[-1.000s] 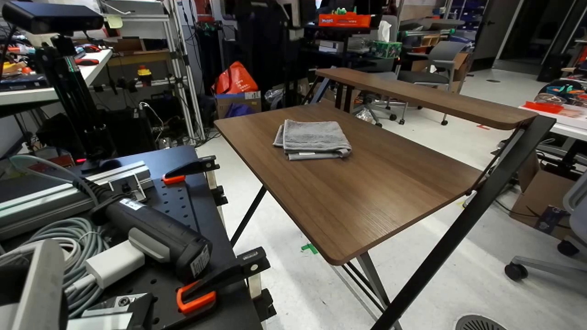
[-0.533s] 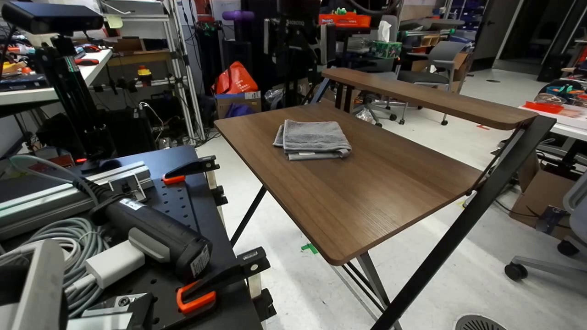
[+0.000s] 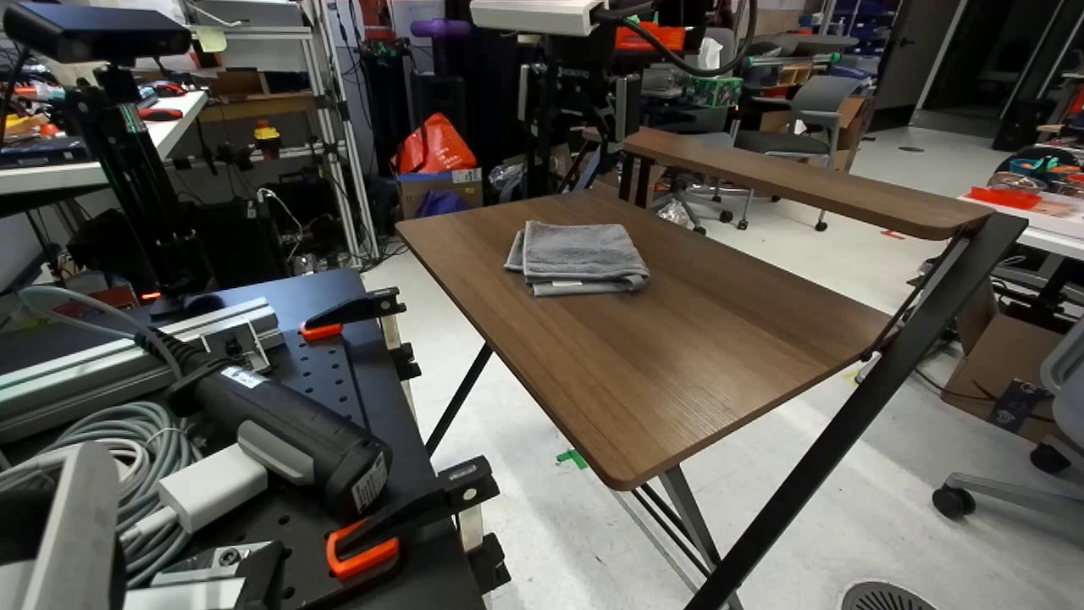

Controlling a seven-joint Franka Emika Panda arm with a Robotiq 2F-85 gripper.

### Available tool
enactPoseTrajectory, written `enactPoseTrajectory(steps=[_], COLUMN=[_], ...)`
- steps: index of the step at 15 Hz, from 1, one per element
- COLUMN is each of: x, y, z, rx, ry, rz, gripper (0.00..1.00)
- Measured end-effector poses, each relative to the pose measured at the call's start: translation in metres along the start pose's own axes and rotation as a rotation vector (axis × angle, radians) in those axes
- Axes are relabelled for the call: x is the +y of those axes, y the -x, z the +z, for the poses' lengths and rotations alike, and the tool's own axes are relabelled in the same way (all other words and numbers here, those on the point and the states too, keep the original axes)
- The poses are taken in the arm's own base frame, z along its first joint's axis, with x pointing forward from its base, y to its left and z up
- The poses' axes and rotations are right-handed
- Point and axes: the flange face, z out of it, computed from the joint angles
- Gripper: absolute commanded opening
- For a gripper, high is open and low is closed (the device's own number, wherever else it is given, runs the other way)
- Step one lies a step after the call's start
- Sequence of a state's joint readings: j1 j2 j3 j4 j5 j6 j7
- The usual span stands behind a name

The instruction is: Move the grey towel to the right

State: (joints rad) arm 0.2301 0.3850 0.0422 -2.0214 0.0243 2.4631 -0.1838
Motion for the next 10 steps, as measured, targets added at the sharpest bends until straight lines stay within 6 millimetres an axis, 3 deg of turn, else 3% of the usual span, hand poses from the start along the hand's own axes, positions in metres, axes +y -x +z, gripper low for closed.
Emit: enactPoseTrajectory(steps=[5, 10], x=[-0.003, -0.024], y=[0.001, -0.004], z=[0.006, 0.045], rx=[-0.011, -0.061], ry=[0.001, -0.019], rz=[-0.013, -0.059], gripper=[1.00, 1.00])
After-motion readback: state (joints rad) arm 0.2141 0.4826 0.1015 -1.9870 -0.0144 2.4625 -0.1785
